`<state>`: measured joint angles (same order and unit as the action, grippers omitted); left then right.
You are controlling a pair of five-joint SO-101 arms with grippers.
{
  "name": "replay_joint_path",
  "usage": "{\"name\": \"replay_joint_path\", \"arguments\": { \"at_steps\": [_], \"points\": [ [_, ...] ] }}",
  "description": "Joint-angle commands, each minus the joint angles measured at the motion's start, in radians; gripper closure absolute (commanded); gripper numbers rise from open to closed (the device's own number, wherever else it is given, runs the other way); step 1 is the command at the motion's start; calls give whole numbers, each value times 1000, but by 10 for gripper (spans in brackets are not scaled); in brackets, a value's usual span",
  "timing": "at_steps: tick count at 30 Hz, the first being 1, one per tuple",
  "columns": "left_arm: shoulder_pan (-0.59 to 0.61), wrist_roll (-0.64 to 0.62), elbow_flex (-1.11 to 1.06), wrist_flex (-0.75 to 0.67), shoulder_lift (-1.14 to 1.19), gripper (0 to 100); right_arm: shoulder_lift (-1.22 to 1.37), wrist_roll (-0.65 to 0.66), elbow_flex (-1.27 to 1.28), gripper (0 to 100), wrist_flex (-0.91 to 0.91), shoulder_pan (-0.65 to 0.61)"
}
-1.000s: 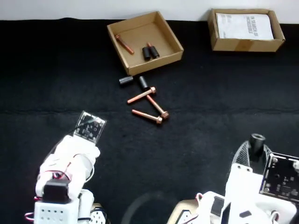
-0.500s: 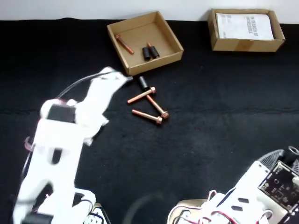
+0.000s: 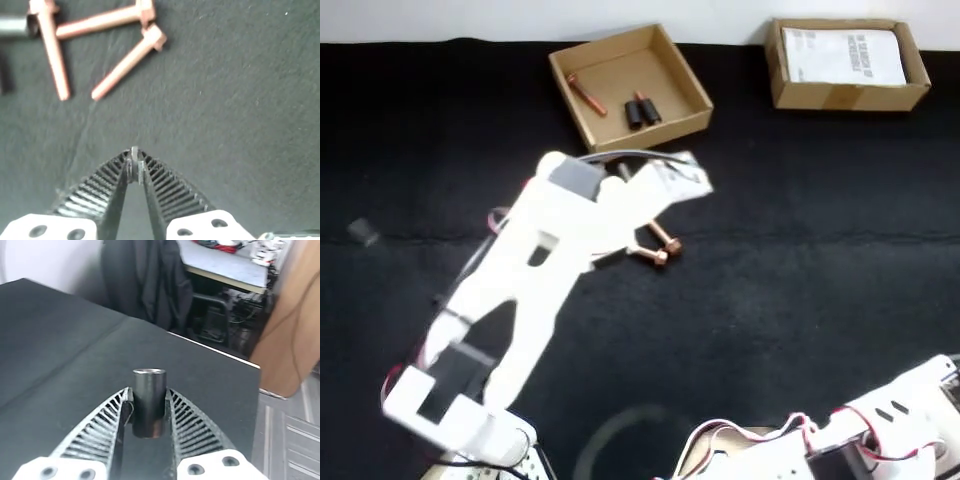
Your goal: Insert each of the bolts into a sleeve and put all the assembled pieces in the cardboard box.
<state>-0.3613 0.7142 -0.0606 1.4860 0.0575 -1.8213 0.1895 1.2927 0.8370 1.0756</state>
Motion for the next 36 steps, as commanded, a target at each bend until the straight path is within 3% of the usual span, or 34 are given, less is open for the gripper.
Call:
{"name": "replay_joint_path", "arguments": {
  "at_steps": [1,6,12,25,36],
  "points": [
    [-12,46,125,-2,136,976,-5,5,102,992,-183,45],
    [-12,130,300,6,351,960,-5,51,243,992,-331,48],
    [-36,230,568,112,533,820,-5,89,381,991,-483,18],
    [-47,304,1021,206,908,820,-4,89,404,991,-532,-125],
    [-93,298,1090,270,964,914,4,87,407,991,-598,-168]
  ]
}}
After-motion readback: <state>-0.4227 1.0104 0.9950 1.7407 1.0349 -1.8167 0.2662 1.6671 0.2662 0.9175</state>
